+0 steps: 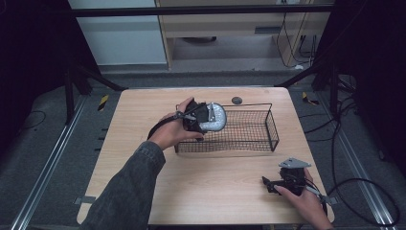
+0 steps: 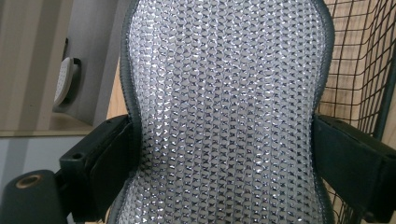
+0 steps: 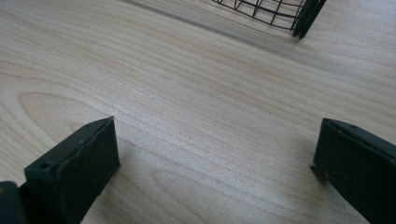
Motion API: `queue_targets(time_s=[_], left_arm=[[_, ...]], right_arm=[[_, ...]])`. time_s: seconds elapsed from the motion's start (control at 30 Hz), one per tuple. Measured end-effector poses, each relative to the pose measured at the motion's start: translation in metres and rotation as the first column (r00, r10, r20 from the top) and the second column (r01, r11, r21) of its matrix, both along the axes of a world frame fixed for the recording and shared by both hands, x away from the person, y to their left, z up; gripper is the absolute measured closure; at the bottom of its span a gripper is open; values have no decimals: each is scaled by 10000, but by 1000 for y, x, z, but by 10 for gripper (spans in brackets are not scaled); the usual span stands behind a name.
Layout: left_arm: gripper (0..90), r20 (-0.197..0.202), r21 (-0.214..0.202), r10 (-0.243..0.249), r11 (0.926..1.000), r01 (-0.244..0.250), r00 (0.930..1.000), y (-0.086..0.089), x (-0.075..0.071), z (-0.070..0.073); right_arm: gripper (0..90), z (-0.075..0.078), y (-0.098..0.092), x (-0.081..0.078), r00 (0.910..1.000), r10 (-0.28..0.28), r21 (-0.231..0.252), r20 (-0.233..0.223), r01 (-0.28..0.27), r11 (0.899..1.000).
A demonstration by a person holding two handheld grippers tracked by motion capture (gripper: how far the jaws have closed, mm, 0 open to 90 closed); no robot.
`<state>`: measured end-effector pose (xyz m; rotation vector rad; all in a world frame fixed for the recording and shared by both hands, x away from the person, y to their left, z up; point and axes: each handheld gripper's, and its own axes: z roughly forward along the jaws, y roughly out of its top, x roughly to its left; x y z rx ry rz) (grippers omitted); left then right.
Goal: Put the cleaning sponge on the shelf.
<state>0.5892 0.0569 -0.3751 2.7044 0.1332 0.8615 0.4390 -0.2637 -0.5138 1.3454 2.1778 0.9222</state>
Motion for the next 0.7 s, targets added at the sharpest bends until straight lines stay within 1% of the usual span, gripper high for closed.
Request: queue_targets(time_s=[0.03,0.07,0.1,0.13,0.17,0.2,0.33,0.47,0.6,0.67,0.7], left_arm=[[80,57,55,-27,10000,27,10000,0,1,0],[80,-53,-10,29,10000,-29,10000,0,1,-2],[80,-120,38,-19,10000,19,9999,0,2,-3],[78,-254,8,32,10000,-32,9997,-1,3,-5],[78,-252,128,-38,9999,41,9997,-2,3,-6],[77,-334,174,-12,9998,18,9994,-2,4,-8],[76,-525,237,-3,9997,16,9986,-2,7,-12],[75,-697,134,38,9999,-29,9976,-1,10,-14],[69,-912,143,-4,9999,17,9958,0,11,-16],[53,-976,128,39,9999,-27,9952,1,13,-17],[43,-1071,108,87,9999,-76,9942,1,14,-17]], right_arm=[[3,0,0,0,10000,-2,2,-3,2,10000],[3,0,0,0,10000,-1,-1,-8,1,10000],[3,0,0,0,10000,-1,-1,-8,1,10000],[3,0,0,0,10000,7,-1,-6,-7,10000],[3,0,0,0,10000,10,1,-3,-10,10000],[3,0,0,0,10000,13,0,0,-13,10000],[3,0,0,0,10000,15,-2,-6,-15,10000],[3,0,0,0,10000,13,29,-21,-13,10000],[3,0,0,0,10000,33,23,-11,-33,10000],[3,0,0,1,10000,43,6,0,-43,10000],[3,0,0,1,10000,43,6,0,-43,10000]])
